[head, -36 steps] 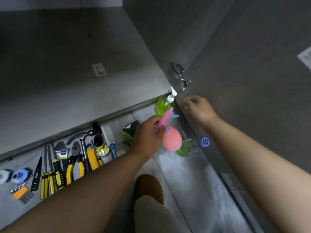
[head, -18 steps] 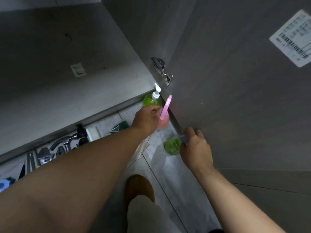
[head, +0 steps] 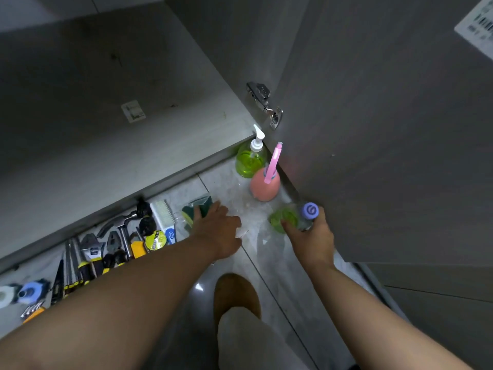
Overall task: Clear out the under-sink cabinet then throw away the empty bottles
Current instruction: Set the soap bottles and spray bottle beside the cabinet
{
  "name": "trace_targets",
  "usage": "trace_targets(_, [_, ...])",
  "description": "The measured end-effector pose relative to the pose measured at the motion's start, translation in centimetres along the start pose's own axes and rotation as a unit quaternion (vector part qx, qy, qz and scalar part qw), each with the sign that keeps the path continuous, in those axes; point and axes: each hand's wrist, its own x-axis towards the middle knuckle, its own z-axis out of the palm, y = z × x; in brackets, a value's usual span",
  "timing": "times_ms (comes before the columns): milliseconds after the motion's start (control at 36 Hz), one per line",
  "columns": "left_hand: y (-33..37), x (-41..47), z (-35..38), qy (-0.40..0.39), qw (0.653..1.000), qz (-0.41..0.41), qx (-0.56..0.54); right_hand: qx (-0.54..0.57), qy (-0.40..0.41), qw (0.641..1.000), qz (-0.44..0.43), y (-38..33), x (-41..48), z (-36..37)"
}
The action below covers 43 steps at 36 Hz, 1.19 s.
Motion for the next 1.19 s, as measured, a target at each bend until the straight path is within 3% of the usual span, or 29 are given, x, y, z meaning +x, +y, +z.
trace_targets(83, [1.1,0.2,-0.9,0.084,0.996,0.008,-0.022,0.006,-0.008,1.0,0.001,-0.7,0.7,0.6])
trace_targets(139, [2.6,0.7,-2.5,0.158,0.979,0.01,-0.13,0.016,-0.013,1.0,0.002,-1.0,1.0,1.1])
trace_targets(194, [4.2,1.5,-4.8,0.188,0.928,0.008,-0.321,0.026,-0.006,1.0,0.003,-1.2,1.1,1.7])
trace_targets(250, [5.5,3.0,-6.8,0.189,0.884,0.004,-0.427,0.039,-0.004,0.999,0.007,-1.3,1.2,2.2])
trace_targets(361, [6.1,5.5,-8.7,0.14,0.882,-0.012,-0.451,0.05,-0.02,0.999,0.002,-0.9,1.3,2.9])
trace_targets(500, [6.1,6.3,-9.3,0.069,0.841,-0.038,-0.535,0.053,-0.027,0.998,-0.007,-0.8,1.1,3.3])
trace_targets(639, [6.1,5.7,-9.0,0.101,0.834,-0.065,-0.538,0.068,-0.005,0.998,-0.001,-1.0,1.1,3.3])
trace_targets(806, [6.8,5.2,-9.1,0.086,0.793,-0.061,-0.6,0.07,0.004,0.997,0.015,-1.1,1.2,3.4])
trace_targets(1056, [5.6,4.4,-9.0,0.027,0.821,-0.035,-0.57,0.124,0.021,0.989,0.078,-0.8,1.2,4.1])
trace_targets(1194, [1.5,2.2,-7.0,0.122,0.856,-0.082,-0.496,0.132,-0.012,0.983,0.126,0.1,0.4,4.9])
